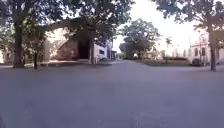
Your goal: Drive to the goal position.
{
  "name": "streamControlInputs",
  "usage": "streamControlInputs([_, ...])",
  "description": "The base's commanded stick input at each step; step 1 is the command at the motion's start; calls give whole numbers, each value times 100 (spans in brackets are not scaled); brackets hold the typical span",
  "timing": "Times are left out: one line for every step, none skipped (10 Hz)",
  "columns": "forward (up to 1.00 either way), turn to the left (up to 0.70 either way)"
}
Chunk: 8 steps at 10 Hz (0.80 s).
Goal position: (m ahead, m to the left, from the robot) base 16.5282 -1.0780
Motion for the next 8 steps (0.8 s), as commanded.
streamControlInputs([100,0])
streamControlInputs([100,0])
streamControlInputs([100,0])
streamControlInputs([100,0])
streamControlInputs([100,0])
streamControlInputs([100,0])
streamControlInputs([100,0])
streamControlInputs([100,0])
